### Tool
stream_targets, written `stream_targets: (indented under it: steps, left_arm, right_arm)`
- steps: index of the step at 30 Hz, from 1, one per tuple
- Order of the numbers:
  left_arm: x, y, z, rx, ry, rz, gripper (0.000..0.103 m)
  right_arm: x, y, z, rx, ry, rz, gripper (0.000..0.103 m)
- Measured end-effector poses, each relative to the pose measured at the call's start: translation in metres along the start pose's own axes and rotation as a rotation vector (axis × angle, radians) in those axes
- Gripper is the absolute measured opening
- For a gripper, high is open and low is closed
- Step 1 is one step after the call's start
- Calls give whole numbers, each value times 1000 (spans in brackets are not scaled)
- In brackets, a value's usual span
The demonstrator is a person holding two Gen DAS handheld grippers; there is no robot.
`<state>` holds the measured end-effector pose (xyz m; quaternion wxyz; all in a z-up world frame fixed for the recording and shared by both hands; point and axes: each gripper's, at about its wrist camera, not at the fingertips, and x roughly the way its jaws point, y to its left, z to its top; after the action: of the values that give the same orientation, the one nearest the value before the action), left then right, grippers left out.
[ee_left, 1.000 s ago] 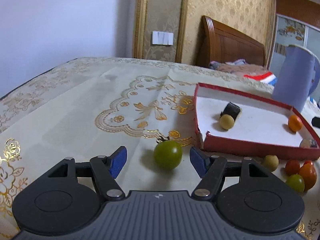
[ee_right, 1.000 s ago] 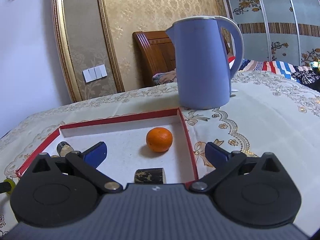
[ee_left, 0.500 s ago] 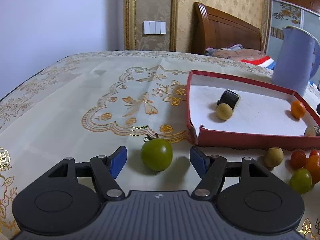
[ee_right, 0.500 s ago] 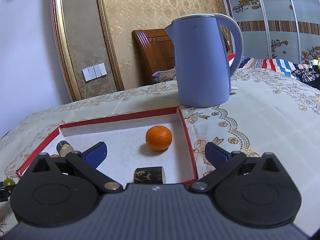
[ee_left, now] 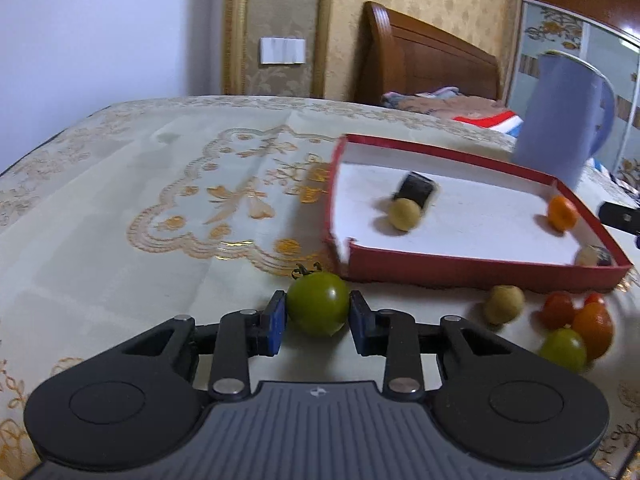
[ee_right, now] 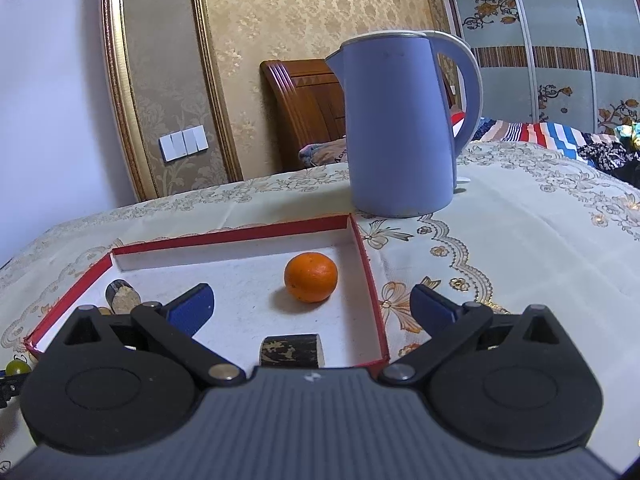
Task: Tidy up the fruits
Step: 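Grasp the large orange with the right tool while the left tool holds the green tomato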
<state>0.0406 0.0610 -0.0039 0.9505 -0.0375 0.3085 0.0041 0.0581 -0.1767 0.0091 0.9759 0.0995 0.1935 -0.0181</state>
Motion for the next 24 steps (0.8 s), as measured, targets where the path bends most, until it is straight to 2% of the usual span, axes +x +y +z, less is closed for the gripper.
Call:
stream_targets:
  steps: [4,9,15,17,21,24]
  left_arm:
    - [0,-21,1,30,14,-55,32]
    - [2,-34,-4,86,3,-54,32]
    - [2,-27,-4,55,5,-75,32]
    - [2,-28,-5,62,3,-70,32]
    - [1,-29,-5,59,3,-72,32]
    - [1,-30,-5,57,2,-74,32]
  right_arm:
    - [-7,-4,0,-6,19,-4,103]
    - [-41,-15,-15,-42,36,39,103]
    - [-62,-3,-38,-152,101,120,103]
    - [-63,6,-41,-194,124,155,90]
    - [-62,23,-44,-269,135,179,90]
    - [-62,32,-46,-305,150,192,83]
